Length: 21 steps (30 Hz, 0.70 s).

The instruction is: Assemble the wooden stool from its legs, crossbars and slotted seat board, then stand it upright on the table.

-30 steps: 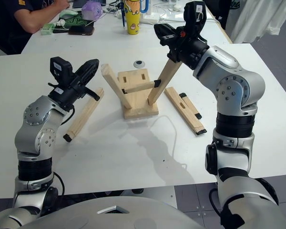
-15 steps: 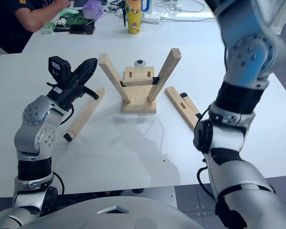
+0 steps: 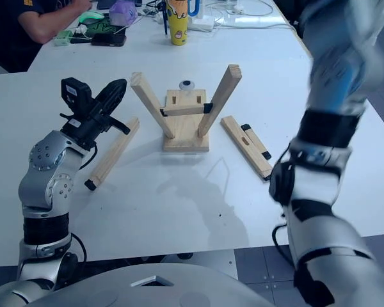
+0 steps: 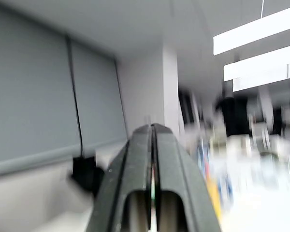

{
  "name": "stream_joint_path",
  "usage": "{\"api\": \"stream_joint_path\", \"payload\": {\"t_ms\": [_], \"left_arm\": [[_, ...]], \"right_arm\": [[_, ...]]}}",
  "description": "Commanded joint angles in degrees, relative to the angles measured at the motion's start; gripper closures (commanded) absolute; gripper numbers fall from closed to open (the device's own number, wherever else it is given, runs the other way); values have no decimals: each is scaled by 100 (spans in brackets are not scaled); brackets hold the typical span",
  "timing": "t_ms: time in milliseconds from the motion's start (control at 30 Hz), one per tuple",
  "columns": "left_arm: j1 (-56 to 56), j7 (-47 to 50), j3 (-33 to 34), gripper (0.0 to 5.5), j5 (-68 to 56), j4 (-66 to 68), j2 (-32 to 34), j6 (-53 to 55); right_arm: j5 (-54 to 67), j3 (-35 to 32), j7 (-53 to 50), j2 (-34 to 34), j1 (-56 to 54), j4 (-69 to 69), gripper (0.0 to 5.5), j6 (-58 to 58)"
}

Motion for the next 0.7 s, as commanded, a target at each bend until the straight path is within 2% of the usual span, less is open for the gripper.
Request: {"api": "stream_joint_path", "payload": {"t_ms": [33,200,433,567,700], "left_arm": [[-154,-9,84,550,-155,-222,123,219],[-178,19,64,550,-148,-221,90,196],[-25,122,72,550,-143,-271,31,183],[3,205,139,550,-73,-133,49,156],[-66,625,337,550,283,263,106,106]], "right_arm": [[-235,2337,-220,-308,2663,-1304,548,2459],[-604,1762,-628,59,1955,-921,548,1597],[-114,271,-938,1096,1105,-905,548,-19],[-543,-247,-1299,950,903,-401,548,-498],[-1253,-343,-1662,659,1256,-135,548,-530]]}}
